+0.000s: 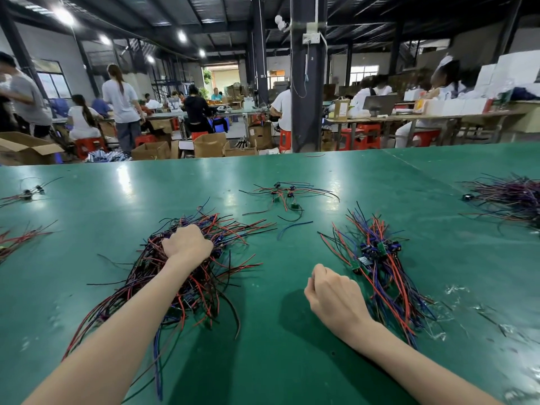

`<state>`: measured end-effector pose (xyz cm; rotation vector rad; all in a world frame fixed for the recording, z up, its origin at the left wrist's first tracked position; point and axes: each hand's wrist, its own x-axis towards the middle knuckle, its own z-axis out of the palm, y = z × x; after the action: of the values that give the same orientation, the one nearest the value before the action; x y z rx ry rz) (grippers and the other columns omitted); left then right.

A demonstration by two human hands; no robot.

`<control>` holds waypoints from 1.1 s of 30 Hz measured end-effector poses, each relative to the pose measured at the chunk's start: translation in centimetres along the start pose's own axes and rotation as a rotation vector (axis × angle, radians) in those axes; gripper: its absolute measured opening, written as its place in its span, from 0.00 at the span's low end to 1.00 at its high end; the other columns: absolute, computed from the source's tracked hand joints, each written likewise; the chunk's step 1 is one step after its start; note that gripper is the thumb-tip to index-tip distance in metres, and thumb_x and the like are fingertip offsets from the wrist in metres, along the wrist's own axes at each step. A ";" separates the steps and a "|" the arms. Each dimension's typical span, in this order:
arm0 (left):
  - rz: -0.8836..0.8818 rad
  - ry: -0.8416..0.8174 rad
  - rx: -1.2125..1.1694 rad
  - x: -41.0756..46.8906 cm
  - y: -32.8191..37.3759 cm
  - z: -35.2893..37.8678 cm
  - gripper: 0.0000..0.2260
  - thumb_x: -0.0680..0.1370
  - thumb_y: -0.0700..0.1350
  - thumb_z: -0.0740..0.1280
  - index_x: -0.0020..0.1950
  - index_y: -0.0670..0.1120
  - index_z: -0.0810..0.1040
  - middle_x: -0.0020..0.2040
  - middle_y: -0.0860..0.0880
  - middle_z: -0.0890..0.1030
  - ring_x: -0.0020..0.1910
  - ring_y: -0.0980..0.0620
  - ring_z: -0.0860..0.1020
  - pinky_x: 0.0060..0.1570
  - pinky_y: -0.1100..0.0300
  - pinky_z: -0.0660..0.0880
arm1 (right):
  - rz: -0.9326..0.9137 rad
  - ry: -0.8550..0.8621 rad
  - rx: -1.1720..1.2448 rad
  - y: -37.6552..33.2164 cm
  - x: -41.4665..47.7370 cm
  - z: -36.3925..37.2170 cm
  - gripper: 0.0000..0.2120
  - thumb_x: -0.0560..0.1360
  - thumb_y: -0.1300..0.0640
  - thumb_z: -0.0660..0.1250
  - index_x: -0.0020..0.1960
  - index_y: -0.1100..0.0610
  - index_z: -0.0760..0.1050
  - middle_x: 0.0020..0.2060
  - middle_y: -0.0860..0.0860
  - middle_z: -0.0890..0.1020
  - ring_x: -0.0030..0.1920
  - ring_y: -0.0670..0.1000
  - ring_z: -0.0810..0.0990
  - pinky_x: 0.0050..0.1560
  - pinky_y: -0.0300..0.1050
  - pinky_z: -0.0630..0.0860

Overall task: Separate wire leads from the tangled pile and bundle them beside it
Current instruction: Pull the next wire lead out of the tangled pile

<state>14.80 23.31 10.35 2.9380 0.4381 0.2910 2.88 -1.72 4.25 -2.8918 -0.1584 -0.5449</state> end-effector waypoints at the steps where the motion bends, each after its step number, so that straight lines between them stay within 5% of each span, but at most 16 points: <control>1: 0.017 0.035 -0.024 -0.1 0.1 -0.1 0.11 0.73 0.46 0.66 0.52 0.42 0.75 0.51 0.42 0.80 0.50 0.42 0.78 0.52 0.53 0.73 | -0.003 0.001 0.003 0.0 0.0 -0.1 0.08 0.81 0.52 0.50 0.46 0.54 0.62 0.44 0.51 0.79 0.44 0.55 0.81 0.36 0.44 0.64; 6: 0.042 0.194 -0.265 -0.7 0.4 -0.7 0.12 0.73 0.37 0.64 0.55 0.40 0.68 0.44 0.40 0.78 0.41 0.41 0.76 0.37 0.53 0.71 | -0.006 0.006 0.009 -0.1 -0.1 -0.1 0.09 0.81 0.52 0.51 0.46 0.54 0.63 0.45 0.51 0.80 0.44 0.56 0.81 0.37 0.44 0.64; 12: 0.045 0.308 -0.656 -0.6 0.0 -1.3 0.14 0.75 0.35 0.66 0.59 0.39 0.70 0.46 0.41 0.80 0.45 0.43 0.77 0.47 0.53 0.73 | 0.001 0.014 0.018 -0.1 -0.1 -0.1 0.09 0.81 0.51 0.51 0.45 0.54 0.63 0.45 0.52 0.80 0.45 0.56 0.81 0.37 0.45 0.64; 16: -0.008 0.398 -0.988 -1.5 0.6 -3.2 0.13 0.75 0.36 0.68 0.58 0.42 0.70 0.41 0.48 0.80 0.39 0.48 0.80 0.44 0.56 0.76 | -0.001 0.013 0.007 -0.1 -0.1 0.0 0.10 0.81 0.51 0.51 0.46 0.55 0.65 0.45 0.52 0.80 0.45 0.57 0.81 0.37 0.45 0.65; 19: -0.121 0.266 -1.420 -2.8 1.6 -4.9 0.12 0.76 0.34 0.67 0.55 0.43 0.69 0.43 0.46 0.78 0.33 0.52 0.81 0.37 0.57 0.80 | 0.008 0.014 -0.018 -0.3 -0.1 0.0 0.11 0.81 0.50 0.51 0.49 0.55 0.67 0.46 0.52 0.80 0.46 0.57 0.81 0.38 0.46 0.65; 23: -0.169 -0.163 -1.904 -6.7 3.0 -4.7 0.12 0.77 0.30 0.63 0.58 0.39 0.67 0.44 0.38 0.79 0.33 0.46 0.81 0.35 0.56 0.82 | 0.022 0.017 -0.018 -0.2 -0.2 -0.2 0.12 0.81 0.50 0.51 0.50 0.55 0.68 0.46 0.52 0.81 0.46 0.56 0.81 0.38 0.46 0.67; 28: -0.233 -0.573 -1.920 -12.1 5.7 -0.4 0.06 0.77 0.29 0.60 0.52 0.37 0.69 0.32 0.40 0.81 0.27 0.47 0.81 0.25 0.62 0.77 | 0.030 0.069 0.115 0.0 -0.2 -0.8 0.11 0.81 0.51 0.55 0.50 0.57 0.71 0.45 0.55 0.82 0.46 0.59 0.80 0.41 0.50 0.68; 33: -0.181 -0.630 -1.836 -14.5 7.0 2.5 0.07 0.75 0.29 0.65 0.47 0.39 0.71 0.34 0.42 0.81 0.29 0.51 0.81 0.29 0.61 0.78 | 0.105 -0.028 0.873 -0.2 -0.5 -1.4 0.10 0.80 0.55 0.62 0.44 0.57 0.78 0.32 0.50 0.79 0.31 0.50 0.76 0.36 0.49 0.75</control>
<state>3.63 11.99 6.81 1.0610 0.1283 -0.2099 1.91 -1.89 5.43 -2.0427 -0.1877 -0.3026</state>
